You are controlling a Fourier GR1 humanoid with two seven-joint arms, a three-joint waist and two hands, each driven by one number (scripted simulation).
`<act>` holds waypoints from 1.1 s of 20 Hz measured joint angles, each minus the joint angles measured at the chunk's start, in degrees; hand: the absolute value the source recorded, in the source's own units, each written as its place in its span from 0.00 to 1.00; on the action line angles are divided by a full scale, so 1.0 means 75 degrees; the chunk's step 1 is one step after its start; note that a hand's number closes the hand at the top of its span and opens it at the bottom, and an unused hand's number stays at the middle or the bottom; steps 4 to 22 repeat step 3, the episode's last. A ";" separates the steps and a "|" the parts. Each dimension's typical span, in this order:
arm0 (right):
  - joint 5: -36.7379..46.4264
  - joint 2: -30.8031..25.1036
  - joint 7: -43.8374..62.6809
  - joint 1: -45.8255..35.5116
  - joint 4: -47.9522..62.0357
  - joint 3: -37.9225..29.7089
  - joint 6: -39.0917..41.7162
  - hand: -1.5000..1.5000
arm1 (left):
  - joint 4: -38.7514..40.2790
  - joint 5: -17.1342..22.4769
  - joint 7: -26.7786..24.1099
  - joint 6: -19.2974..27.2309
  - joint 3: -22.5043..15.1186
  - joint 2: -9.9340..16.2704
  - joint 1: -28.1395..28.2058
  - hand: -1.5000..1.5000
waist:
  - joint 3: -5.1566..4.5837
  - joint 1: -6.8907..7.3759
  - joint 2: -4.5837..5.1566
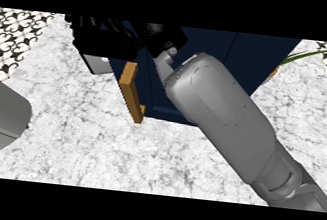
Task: Pick up the wine, place it into the cabinet and close the cabinet
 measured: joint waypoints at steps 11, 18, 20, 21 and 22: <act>0.0038 -0.0138 -0.0213 0.0038 0.0046 -0.0002 0.0286 1.00 | 0.0058 -0.0080 -0.0008 0.0030 -0.0023 -0.0087 -0.0087 0.00 | -0.0018 0.0001 -0.0026; 0.0038 -0.0138 -0.0213 0.0038 0.0046 -0.0002 0.0286 1.00 | 0.0058 -0.0080 -0.0008 0.0030 -0.0023 -0.0087 -0.0087 0.00 | -0.0018 0.0001 -0.0026; 0.0038 -0.0138 -0.0213 0.0038 0.0046 -0.0002 0.0286 1.00 | 0.0058 -0.0080 -0.0008 0.0030 -0.0023 -0.0087 -0.0087 0.00 | -0.0018 0.0001 -0.0026; 0.0038 -0.0138 -0.0213 0.0038 0.0046 -0.0002 0.0286 1.00 | 0.0058 -0.0080 -0.0008 0.0030 -0.0023 -0.0087 -0.0087 0.00 | -0.0018 0.0001 -0.0026; 0.0038 -0.0138 -0.0213 0.0038 0.0046 -0.0002 0.0286 1.00 | 0.0058 -0.0080 -0.0008 0.0030 -0.0023 -0.0087 -0.0087 0.00 | -0.0018 0.0001 -0.0026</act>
